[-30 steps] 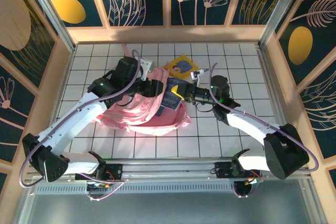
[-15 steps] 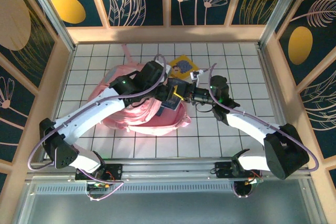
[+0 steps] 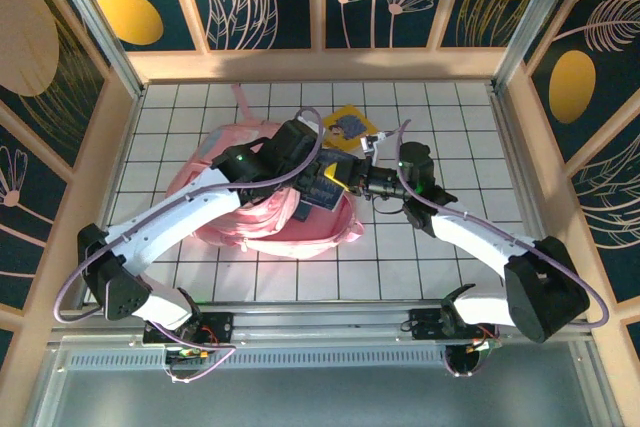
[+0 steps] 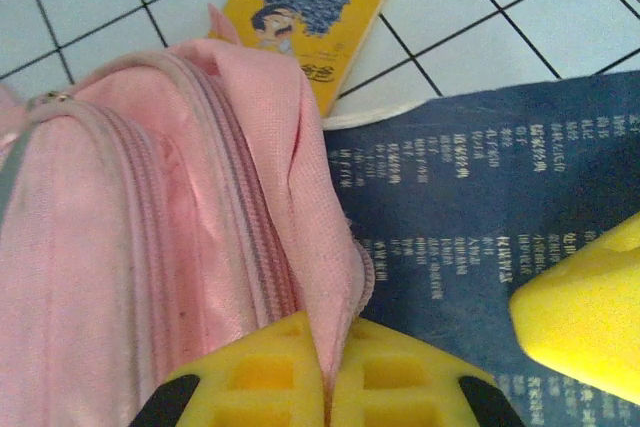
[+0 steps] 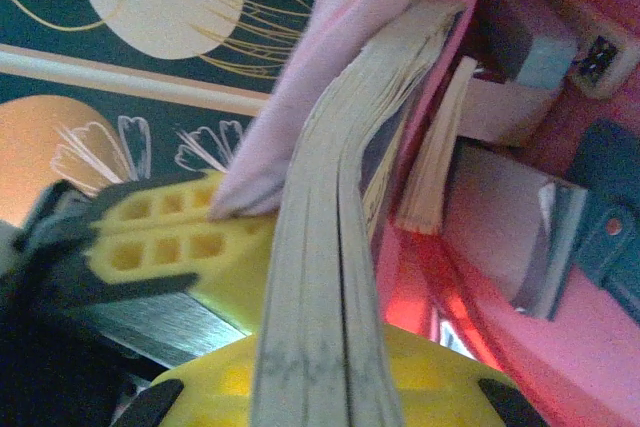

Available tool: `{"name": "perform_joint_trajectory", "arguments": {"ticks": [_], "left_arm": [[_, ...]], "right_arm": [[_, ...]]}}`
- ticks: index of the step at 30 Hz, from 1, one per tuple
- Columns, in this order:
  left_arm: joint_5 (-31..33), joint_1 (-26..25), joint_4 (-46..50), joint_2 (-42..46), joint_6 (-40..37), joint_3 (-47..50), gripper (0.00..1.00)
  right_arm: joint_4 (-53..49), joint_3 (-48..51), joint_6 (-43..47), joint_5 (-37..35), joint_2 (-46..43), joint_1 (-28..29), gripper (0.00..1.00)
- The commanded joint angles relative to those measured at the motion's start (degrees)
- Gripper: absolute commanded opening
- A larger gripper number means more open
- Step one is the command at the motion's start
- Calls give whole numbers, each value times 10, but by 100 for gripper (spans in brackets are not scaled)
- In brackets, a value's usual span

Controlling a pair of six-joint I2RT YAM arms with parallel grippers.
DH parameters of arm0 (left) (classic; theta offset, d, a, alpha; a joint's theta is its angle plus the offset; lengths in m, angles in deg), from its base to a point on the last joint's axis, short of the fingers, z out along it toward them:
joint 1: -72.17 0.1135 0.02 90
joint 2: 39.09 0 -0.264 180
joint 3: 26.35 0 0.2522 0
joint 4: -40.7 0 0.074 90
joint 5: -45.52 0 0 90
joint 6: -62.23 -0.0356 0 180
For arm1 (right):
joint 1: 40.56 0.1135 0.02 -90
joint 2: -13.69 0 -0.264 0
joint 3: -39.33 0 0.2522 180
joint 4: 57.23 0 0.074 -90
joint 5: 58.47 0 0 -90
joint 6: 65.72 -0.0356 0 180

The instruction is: Pack the student bag

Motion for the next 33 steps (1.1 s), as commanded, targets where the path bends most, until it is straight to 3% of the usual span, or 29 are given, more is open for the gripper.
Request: {"name": "perform_joint_trajectory", "arguments": {"ticks": [1, 5, 13, 26, 33], "left_arm": [[67, 5, 25, 55, -29, -66, 0], [136, 6, 44, 85, -39, -101, 0], [183, 6, 26, 143, -51, -70, 0], [173, 6, 0, 142, -41, -61, 0], [161, 6, -19, 133, -37, -72, 0]], "right_arm": [[-26, -25, 72, -19, -29, 8, 0], [-39, -4, 95, -30, -25, 13, 0], [-35, 23, 113, -36, -16, 21, 0], [33, -34, 11, 13, 3, 60, 0], [62, -47, -45, -36, 31, 88, 0]]}}
